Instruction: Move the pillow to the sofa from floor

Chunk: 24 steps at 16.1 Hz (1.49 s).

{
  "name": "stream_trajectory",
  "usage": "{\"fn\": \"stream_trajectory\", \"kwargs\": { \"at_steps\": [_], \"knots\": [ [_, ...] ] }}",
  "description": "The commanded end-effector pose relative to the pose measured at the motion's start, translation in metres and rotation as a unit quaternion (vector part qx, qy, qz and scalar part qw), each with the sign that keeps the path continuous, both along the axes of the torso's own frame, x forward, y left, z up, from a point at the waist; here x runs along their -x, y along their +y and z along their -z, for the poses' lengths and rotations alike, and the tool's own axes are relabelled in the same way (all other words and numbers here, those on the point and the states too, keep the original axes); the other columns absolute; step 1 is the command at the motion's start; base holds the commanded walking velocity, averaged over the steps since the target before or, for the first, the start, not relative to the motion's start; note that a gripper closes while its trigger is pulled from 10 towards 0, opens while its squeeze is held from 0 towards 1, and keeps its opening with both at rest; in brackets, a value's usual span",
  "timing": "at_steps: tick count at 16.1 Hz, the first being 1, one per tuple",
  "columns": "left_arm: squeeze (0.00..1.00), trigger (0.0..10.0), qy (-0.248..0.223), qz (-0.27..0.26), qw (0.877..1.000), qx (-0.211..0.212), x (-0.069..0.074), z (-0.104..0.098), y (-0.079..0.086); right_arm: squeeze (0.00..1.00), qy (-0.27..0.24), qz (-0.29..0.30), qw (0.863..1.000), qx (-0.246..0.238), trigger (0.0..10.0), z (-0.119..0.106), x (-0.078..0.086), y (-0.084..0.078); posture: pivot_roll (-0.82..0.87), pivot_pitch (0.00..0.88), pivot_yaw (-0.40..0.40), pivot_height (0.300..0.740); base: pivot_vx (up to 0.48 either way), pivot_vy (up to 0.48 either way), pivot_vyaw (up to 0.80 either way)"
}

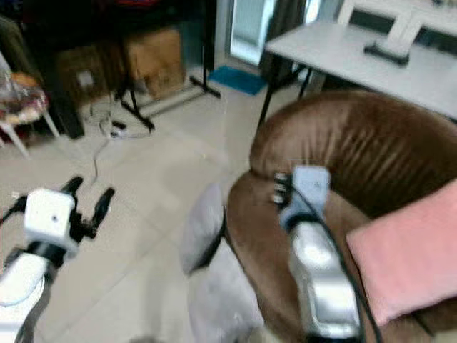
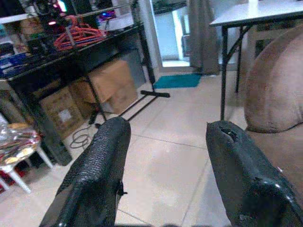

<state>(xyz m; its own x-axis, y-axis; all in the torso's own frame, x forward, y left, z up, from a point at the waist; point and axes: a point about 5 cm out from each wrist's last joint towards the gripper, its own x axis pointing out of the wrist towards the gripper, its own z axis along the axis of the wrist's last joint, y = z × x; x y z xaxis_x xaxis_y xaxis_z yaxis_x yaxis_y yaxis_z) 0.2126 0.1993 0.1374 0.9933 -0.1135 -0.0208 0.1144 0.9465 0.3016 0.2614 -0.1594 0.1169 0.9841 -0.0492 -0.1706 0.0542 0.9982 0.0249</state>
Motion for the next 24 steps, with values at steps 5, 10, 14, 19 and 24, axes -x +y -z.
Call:
{"fn": "stream_trajectory", "kwargs": {
  "at_steps": [5, 10, 14, 19, 24],
  "knots": [
    [0.0, 10.0, -0.02, -0.024, 0.999, -0.013, 0.0007, -0.003, 0.0081, 0.0, -0.011, 0.001, 1.0, -0.017, 10.0, -0.0019, 0.0004, 0.0011, 0.09, 0.0, -0.059, 0.676, 0.0, 0.0, 0.0],
    [0.0, 10.0, -0.031, -0.025, 0.999, -0.011, 0.0008, -0.0035, 0.0056, 0.0, -0.008, -0.002, 1.0, -0.019, 10.0, -0.0004, 0.0014, 0.0025, 0.09, 0.0, -0.059, 0.618, 0.0, 0.0, 0.0],
    [0.0, 10.0, -0.028, -0.029, 0.999, -0.006, -0.0004, -0.0036, 0.0065, 0.0, -0.01, -0.015, 1.0, -0.014, 10.0, -0.0007, 0.0005, 0.006, 0.09, 0.0, -0.06, 0.574, 0.0, 0.0, 0.0],
    [0.0, 10.0, -0.022, -0.028, 0.999, 0.006, -0.0001, -0.0018, 0.0064, 0.0, -0.002, -0.018, 1.0, -0.003, 10.0, 0.0014, -0.0005, 0.0062, 0.09, 0.0, -0.064, 0.574, 0.102, 0.0, 0.0],
    [0.0, 10.0, -0.018, -0.026, 0.999, 0.012, 0.0008, 0.0001, 0.0063, 0.0, 0.001, -0.023, 1.0, 0.003, 10.0, 0.0017, -0.0028, 0.0065, 0.08, 0.0, -0.071, 0.574, 0.312, 0.0, 0.0]
  ]
}}
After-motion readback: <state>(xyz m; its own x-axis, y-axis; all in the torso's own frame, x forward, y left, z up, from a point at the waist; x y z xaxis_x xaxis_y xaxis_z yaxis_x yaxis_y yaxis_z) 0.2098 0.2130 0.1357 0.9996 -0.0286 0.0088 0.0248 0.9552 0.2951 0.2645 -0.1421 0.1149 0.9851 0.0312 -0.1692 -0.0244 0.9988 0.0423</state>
